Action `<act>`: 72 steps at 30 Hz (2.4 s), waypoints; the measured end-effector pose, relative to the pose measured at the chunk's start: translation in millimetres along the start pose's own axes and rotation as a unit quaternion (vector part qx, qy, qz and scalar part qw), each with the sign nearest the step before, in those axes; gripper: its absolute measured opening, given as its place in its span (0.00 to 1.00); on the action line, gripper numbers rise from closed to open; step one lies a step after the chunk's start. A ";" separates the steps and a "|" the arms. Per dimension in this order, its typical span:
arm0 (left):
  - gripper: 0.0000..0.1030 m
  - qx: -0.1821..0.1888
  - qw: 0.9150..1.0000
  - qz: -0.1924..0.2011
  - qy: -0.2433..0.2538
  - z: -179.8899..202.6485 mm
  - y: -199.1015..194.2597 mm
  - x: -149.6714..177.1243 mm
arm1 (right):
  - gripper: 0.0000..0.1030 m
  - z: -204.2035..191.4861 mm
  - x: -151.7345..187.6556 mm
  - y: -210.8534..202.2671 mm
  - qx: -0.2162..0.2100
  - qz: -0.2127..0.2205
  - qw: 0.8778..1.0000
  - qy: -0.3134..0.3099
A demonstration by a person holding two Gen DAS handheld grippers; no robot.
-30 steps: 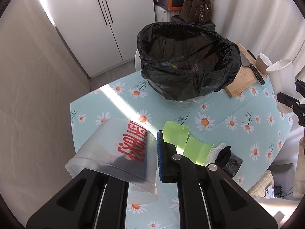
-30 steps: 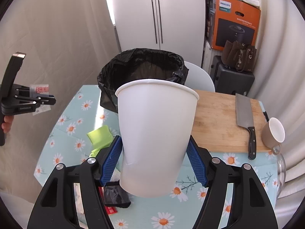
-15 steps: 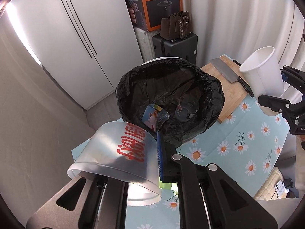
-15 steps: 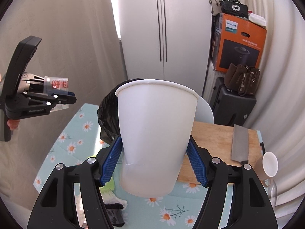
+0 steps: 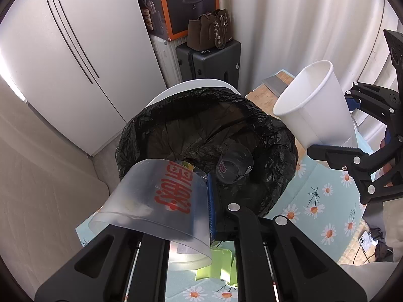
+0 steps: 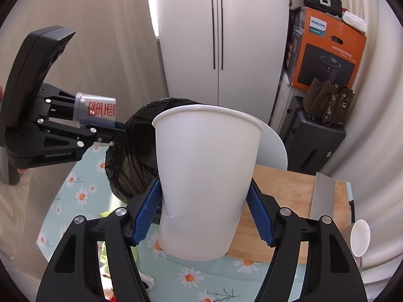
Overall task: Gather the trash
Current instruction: 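Lift and carry both held items over the black-bagged bowl, then open both tools to drop the paper cup and container into the bag, then bring both tools back down toward the green plastic pieces and tissues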
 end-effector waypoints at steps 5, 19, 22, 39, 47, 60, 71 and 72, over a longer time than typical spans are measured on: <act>0.09 0.017 1.000 -0.011 -0.012 -10.4 22.5 0.9 | 0.62 -5.9 -5.2 26.6 -0.008 -0.017 1.000 -0.006; 0.22 0.063 0.997 -0.037 -0.020 -23.7 80.0 4.4 | 0.59 -10.9 -8.1 77.0 -0.007 -0.049 0.999 -0.011; 0.85 0.069 0.997 -0.015 -0.027 -26.1 76.6 1.2 | 0.65 -8.7 -9.9 74.3 0.003 -0.040 0.999 -0.013; 0.93 0.037 0.999 -0.002 -0.032 -13.6 32.5 31.4 | 0.81 -1.2 20.2 19.2 0.030 -0.017 0.999 0.015; 0.94 0.024 0.999 0.006 -0.043 4.0 3.9 59.7 | 0.83 -7.3 46.6 -14.4 0.053 -0.014 0.998 0.010; 0.94 0.002 0.998 0.005 -0.061 26.9 -22.7 129.5 | 0.84 -40.6 97.7 -42.8 0.043 -0.021 0.999 0.009; 0.94 -0.012 0.991 0.032 -0.133 20.6 -26.9 200.2 | 0.84 -72.1 151.6 -48.3 0.030 -0.039 0.999 0.018; 0.94 -0.013 0.990 0.030 -0.139 19.6 -25.2 206.3 | 0.84 -74.5 156.5 -47.6 0.029 -0.042 0.999 0.019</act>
Point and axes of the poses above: each gripper's, at about its wrist camera, not at the fingertips, and y roughly the way its jaws point, z to its right, x to its underside, the point moved 9 cm from there along y, roughly the way its jaws point, and after that the axes turned 4 degrees about x, right-handed, at the moved point
